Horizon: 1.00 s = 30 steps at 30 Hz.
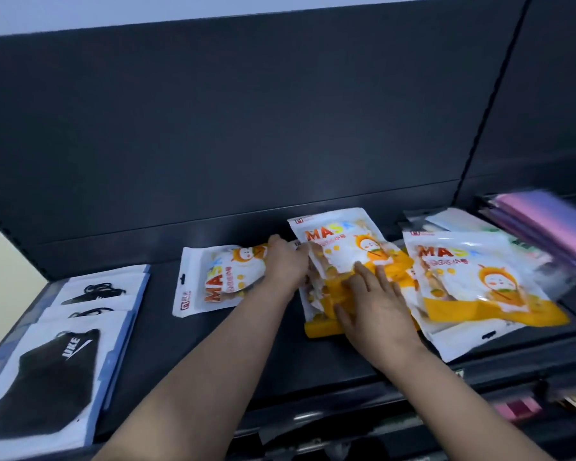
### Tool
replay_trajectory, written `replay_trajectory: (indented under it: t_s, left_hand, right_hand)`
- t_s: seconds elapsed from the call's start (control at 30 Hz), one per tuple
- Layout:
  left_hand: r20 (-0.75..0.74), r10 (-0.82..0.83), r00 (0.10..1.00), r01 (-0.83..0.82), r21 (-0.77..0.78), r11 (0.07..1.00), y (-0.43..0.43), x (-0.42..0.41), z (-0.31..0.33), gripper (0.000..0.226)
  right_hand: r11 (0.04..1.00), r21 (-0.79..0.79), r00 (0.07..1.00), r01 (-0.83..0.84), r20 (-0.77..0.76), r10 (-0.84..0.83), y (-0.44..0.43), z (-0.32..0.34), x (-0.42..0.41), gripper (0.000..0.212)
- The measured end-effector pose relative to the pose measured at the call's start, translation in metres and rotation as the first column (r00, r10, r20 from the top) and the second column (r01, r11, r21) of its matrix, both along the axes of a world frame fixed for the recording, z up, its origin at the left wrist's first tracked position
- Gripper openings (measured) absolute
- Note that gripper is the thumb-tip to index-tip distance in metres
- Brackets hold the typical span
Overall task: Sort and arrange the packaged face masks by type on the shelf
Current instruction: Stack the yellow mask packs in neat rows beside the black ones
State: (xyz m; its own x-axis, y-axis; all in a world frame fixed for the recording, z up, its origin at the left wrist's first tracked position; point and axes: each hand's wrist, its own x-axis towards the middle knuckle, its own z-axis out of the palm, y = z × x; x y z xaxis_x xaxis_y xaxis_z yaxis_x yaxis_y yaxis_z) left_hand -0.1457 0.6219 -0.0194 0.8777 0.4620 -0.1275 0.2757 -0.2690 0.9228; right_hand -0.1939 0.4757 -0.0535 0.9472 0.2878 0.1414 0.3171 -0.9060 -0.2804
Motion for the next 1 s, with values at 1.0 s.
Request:
replay_trajectory:
  t_s: [1.0]
  left_hand:
    - [-0.292, 0.199, 0.935, 0.117, 0.788, 0.605, 0.124, -0.161, -0.009, 0.083]
  right_hand:
    - [0.881, 0.069, 0.884, -0.468, 0.012, 0.468, 0.094, -0.021, -0.035, 0.063]
